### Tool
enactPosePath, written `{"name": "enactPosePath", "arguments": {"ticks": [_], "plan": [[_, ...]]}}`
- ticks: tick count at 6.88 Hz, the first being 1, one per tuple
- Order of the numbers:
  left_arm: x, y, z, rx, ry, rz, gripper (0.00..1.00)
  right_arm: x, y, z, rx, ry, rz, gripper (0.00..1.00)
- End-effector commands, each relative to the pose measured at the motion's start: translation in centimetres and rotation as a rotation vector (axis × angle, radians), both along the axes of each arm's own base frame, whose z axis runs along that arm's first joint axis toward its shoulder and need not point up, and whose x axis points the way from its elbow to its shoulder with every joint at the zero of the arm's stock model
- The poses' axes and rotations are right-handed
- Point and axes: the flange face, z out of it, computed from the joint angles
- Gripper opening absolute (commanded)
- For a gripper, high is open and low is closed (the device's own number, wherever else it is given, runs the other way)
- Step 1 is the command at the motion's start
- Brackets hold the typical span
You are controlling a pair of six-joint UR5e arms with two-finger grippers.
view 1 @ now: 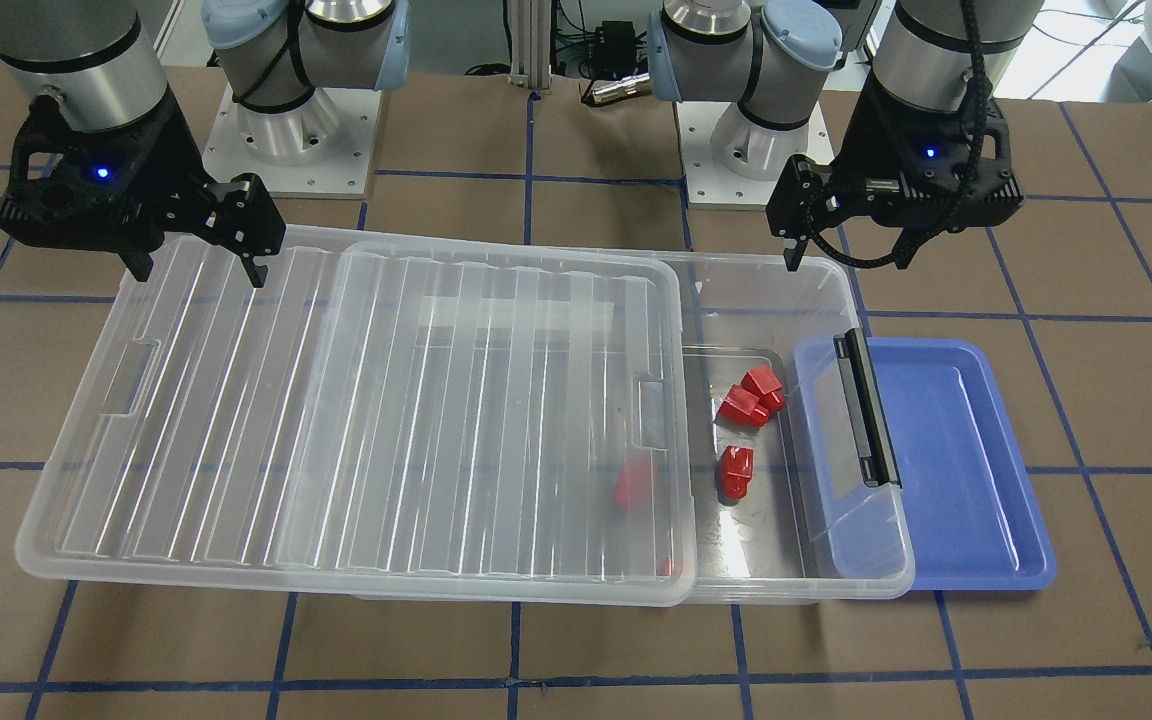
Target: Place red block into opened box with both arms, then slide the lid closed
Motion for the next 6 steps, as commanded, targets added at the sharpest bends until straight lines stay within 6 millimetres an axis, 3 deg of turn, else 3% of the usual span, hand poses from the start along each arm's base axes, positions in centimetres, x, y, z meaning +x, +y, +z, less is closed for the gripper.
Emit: {"name": "enactPosePath", "arguments": {"ticks": [1, 4, 6], "plan": [[-0.1, -0.1, -0.4, 0.012, 0.002, -0.003, 1.00, 0.0, 0.0, 0.0, -0.001, 0.000, 0.000, 1.00], [-0.4, -0.3, -0.9, 0.021, 0.004, -0.006, 1.00, 0.0, -0.1, -0.1, 0.001, -0.001, 0.002, 1.00], [0.0, -0.3, 0.4, -0.005, -0.001, -0.001, 1.00, 0.1, 0.0, 0.0, -0.001, 0.000, 0.003, 1.00]]}}
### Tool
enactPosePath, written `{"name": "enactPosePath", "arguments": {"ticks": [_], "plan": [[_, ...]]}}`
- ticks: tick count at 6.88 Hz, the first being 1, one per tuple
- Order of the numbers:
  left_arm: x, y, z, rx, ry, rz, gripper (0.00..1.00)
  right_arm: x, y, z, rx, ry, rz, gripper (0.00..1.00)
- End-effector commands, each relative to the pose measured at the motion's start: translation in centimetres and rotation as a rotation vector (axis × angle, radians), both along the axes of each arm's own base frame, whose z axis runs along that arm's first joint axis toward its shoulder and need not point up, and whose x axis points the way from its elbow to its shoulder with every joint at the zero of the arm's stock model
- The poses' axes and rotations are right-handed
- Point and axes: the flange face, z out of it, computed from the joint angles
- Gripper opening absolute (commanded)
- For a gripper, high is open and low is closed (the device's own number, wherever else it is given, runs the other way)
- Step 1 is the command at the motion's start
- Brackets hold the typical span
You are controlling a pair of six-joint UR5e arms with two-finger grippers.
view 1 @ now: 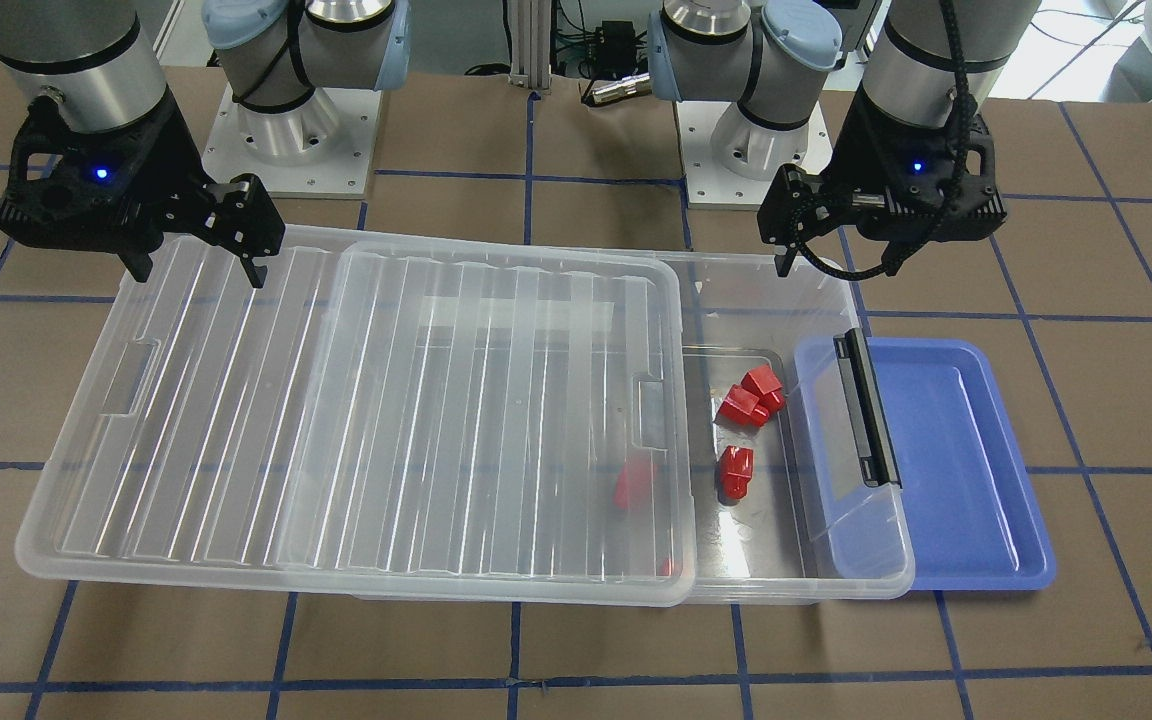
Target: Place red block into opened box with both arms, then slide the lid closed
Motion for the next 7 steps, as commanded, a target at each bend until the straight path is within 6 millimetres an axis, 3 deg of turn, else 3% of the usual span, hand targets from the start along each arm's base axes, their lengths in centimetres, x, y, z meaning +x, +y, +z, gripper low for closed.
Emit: {"name": "enactPosePath", "arguments": {"ticks": [1, 7], "plan": [[0.33, 0.21, 1.17, -0.023, -0.002, 0.007, 1.00, 0.04, -0.03, -0.06, 0.001, -0.003, 0.000, 1.00], [0.20, 0.40, 0.42, -0.009, 0.003, 0.006, 1.00, 0.03, 0.02, 0.02, 0.000, -0.001, -0.001, 1.00]]}}
